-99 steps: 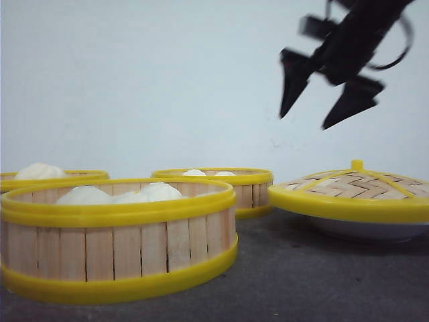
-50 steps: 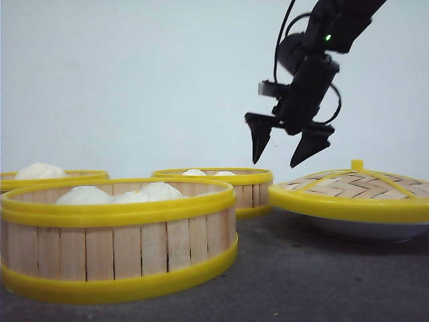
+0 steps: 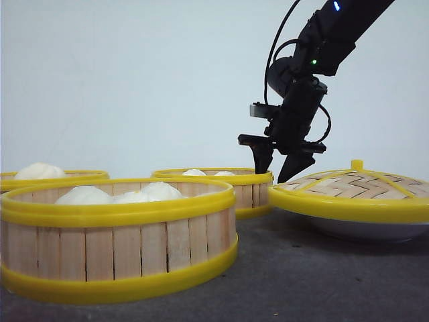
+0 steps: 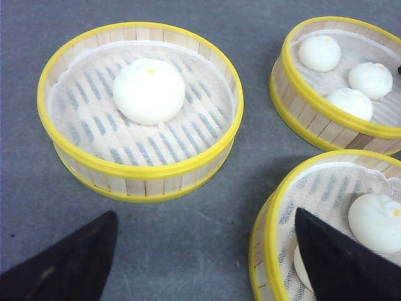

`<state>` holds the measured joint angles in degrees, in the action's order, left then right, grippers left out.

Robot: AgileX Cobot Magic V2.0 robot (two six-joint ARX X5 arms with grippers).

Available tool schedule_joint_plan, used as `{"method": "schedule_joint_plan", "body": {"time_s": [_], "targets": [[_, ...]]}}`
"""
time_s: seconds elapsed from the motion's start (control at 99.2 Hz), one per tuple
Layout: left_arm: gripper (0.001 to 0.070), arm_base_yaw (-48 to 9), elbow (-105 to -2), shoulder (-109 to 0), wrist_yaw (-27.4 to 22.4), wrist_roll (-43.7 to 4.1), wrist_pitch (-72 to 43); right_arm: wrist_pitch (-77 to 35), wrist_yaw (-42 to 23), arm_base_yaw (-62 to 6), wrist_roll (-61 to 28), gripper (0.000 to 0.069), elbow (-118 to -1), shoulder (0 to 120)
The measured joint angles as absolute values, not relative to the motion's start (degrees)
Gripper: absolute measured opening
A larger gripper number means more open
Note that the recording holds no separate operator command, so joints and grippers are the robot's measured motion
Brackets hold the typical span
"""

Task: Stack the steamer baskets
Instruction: 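Lower the right gripper onto the farther steamer basket and grasp its rim, then lift the held basket and lower it onto the nearest basket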

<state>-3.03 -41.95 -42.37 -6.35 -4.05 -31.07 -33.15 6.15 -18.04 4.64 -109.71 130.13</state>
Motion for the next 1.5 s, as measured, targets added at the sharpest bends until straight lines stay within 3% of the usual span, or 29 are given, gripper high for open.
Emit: {"method": "schedule_joint_plan", "body": {"time_s": [0.151, 0.333, 0.676, 1.049, 1.503], "targets": [[0.0551, -3.03, -41.95, -42.37, -6.35, -4.05, -31.07, -32.77, 5.78, -18.65, 4.78, 0.0120, -109.75, 130.87], [0.0551, -3.03, -41.95, -42.37, -6.35, -4.05, -31.07, -31.18, 5.85, -19.14, 5.80, 0.0029, -109.80, 130.91], [0.0551, -3.03, -41.95, -42.37, -6.35, -4.05, -31.07, -32.62, 5.32, -19.05, 6.90, 0.0026, -114.91, 132.07], [0.0552, -3.03, -41.95, -42.37, -6.35, -4.05, -31.05, -51.40, 6.72, -18.94, 3.68, 0.0025, -132.20, 132.07], [0.0551, -3.03, -41.95, -42.37, -6.35, -4.03, -31.07, -67.59, 11.00, -20.38, -0.27, 0.0025, -132.81, 125.43]]}}
